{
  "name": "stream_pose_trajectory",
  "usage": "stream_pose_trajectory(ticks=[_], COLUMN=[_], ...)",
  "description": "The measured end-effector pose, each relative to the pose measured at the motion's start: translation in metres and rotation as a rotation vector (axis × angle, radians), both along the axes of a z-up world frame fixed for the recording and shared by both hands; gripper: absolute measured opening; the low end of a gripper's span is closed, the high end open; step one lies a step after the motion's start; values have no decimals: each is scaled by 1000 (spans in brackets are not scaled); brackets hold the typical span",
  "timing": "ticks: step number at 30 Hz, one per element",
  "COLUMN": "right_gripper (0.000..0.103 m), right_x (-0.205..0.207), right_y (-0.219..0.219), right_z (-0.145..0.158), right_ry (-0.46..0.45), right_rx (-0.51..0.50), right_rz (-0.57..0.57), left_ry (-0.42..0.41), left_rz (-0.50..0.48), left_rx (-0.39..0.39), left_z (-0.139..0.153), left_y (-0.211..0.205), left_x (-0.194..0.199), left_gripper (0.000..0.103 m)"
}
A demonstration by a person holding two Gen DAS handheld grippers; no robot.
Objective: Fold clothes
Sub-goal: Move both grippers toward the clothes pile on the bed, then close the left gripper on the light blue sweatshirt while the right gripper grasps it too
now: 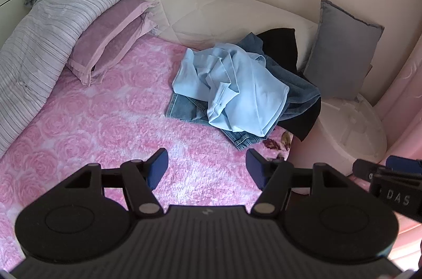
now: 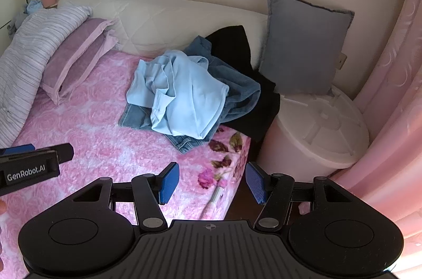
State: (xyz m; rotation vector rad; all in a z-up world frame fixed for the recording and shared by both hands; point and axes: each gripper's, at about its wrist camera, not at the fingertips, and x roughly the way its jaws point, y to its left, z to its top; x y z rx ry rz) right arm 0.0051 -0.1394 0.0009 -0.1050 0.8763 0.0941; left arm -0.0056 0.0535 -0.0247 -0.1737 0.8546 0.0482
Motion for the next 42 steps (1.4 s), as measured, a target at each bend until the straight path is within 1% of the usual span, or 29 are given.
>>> stream_pose_trajectory(ticks=[3,6,8,10,14,17,20,23,26,28,31,35,42], right_gripper=[60,60,62,68,70,70,70,70,70,69,69,69,69], right_x=[5,14,23,31,46,61,78,97,119,137,163,194,235], right_y=[-6,-14,-17,-20,-22,-21,-19,-22,-28,-34,-39,-40,-36], right_z=[1,-1,-7,-15,-26,-33,-45,-61,-74,-83,-93,-100,-108], right_ry=[-16,-12,17,45,38,7,-1,35,76,110,148,171,187], right_rx=[27,57,59,61,98,85,34,26,35,47,59,70,53], right_rz=[-2,-3,17,42,63,86,126,146,149,149,157,161,164], left_ry=[1,1,0,-11,-14,-7,24,57,94,104,122,144,181], left_rz=[2,11,17,17,25,29,28,18,-28,-42,-46,-43,-42], left_rx=[-5,-8,-13,-16,-9,-7,6,11,38,49,49,41,38], left_z=[-2,-3,-5,-7,-16,-23,-37,-50,-64,-70,-77,-83,-95], left_y=[1,2,3,3,-2,-7,-14,-19,-27,-31,-34,-36,-37], left_x=[5,12,18,23,41,56,79,102,128,144,167,194,229], left_gripper=[62,61,61,61,60,59,59,59,57,53,53,53,53])
